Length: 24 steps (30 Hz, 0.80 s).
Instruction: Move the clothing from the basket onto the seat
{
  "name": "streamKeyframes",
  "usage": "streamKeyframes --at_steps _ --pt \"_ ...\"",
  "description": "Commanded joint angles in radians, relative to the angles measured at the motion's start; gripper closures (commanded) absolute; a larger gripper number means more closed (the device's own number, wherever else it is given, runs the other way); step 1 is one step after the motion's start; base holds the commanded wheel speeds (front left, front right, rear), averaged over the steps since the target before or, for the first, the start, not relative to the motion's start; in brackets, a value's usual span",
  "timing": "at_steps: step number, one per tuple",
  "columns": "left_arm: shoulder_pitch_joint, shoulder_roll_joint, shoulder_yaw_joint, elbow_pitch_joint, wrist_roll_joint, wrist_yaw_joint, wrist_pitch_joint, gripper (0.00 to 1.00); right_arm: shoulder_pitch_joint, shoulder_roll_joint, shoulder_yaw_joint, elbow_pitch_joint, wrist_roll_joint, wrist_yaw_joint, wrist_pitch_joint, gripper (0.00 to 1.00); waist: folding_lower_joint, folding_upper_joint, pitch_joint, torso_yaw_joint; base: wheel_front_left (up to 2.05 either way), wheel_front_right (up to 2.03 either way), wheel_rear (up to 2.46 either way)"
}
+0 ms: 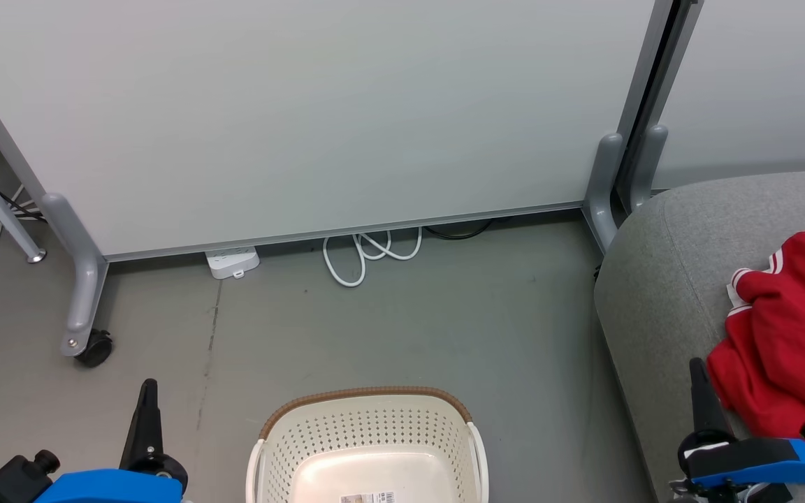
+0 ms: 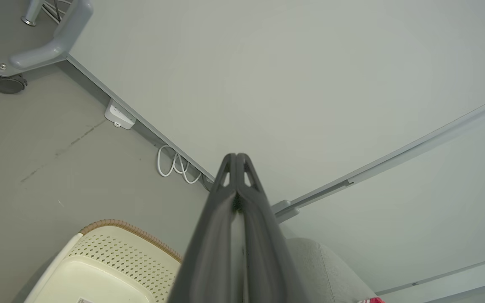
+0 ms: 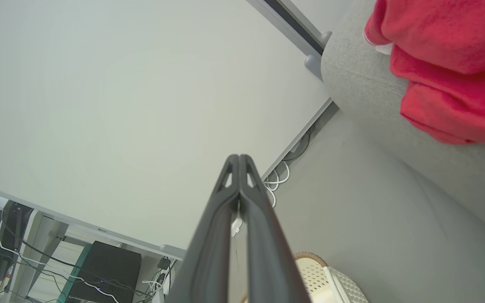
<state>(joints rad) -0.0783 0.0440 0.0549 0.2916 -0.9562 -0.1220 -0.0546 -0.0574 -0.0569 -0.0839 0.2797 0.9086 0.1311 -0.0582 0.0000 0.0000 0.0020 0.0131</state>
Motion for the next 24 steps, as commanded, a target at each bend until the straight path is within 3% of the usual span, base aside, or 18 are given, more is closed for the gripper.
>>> streamKeyframes --at_steps 1,24 --pt "-0.027 0.006 0.007 -0.015 -0.036 -0.004 0.008 1.0 -0.029 0.002 -0.004 -0.015 0.04 0.0 0.01 1.0 0.0 0.0 0.0 0.0 0.0 0.0 0.0" --pt "-0.034 0.008 0.029 -0.026 -0.276 -0.006 0.072 1.0 -0.043 0.004 -0.015 -0.022 0.296 0.0 0.075 1.0 0.0 0.0 -0.001 -0.004 0.0 0.0 0.0"
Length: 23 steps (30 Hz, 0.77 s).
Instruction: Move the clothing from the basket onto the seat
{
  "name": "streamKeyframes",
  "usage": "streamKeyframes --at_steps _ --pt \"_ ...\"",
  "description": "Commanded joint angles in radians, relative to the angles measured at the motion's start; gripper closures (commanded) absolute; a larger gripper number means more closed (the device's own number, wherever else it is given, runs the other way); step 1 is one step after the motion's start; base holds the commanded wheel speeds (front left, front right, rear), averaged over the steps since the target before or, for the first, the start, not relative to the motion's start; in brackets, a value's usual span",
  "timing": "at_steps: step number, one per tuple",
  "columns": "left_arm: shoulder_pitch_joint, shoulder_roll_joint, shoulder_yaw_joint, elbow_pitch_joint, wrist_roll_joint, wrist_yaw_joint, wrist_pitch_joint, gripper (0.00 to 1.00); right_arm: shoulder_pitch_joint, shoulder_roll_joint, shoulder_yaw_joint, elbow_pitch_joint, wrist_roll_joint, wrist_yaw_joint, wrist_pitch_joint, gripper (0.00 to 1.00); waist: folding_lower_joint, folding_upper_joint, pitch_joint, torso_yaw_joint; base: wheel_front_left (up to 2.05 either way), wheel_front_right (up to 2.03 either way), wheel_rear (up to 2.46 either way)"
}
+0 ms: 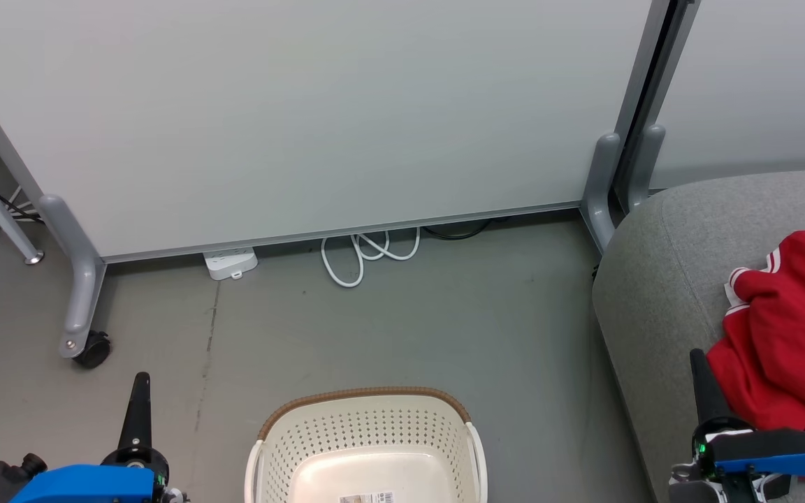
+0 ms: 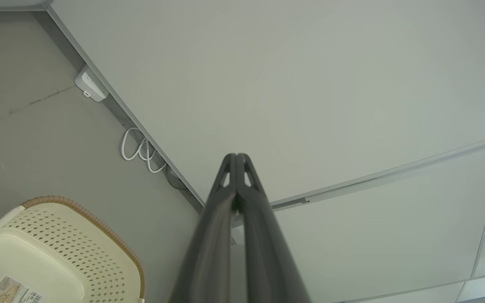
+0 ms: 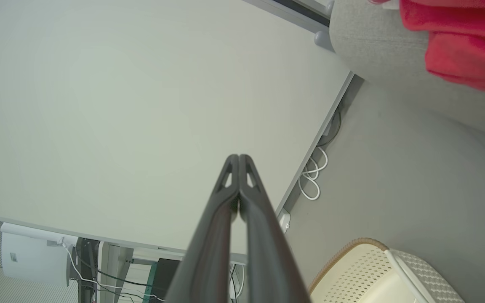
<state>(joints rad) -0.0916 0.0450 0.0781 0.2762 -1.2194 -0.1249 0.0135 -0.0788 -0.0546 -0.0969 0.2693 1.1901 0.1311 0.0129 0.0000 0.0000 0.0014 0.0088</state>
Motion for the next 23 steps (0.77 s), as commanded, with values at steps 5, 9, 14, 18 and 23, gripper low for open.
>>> streamKeyframes --at_steps 5,9,14,18,23 --pt "-0.022 0.007 0.01 -0.013 -0.059 -0.004 0.015 1.0 -0.025 0.002 -0.005 -0.013 0.064 0.0 0.016 1.0 0.0 0.0 0.0 -0.001 0.0 0.0 0.0" --pt "-0.023 0.007 0.013 -0.014 -0.094 -0.005 0.025 1.0 -0.029 0.002 -0.006 -0.013 0.102 0.0 0.024 1.0 0.0 0.0 0.0 -0.002 0.0 0.0 0.0" --pt "-0.025 0.007 0.017 -0.016 -0.136 -0.005 0.037 1.0 -0.031 0.003 -0.008 -0.015 0.147 0.0 0.037 1.0 0.0 0.0 0.0 -0.002 0.0 0.0 0.0" --pt "-0.025 0.007 0.021 -0.017 -0.169 -0.006 0.046 1.0 -0.03 0.003 -0.01 -0.015 0.183 0.0 0.046 1.0 0.0 0.0 0.0 -0.003 0.0 0.0 0.0" --pt "-0.026 0.008 0.025 -0.019 -0.208 -0.006 0.057 1.0 -0.034 0.004 -0.012 -0.016 0.225 0.0 0.057 1.0 0.0 0.0 -0.001 -0.004 0.0 0.0 0.0"
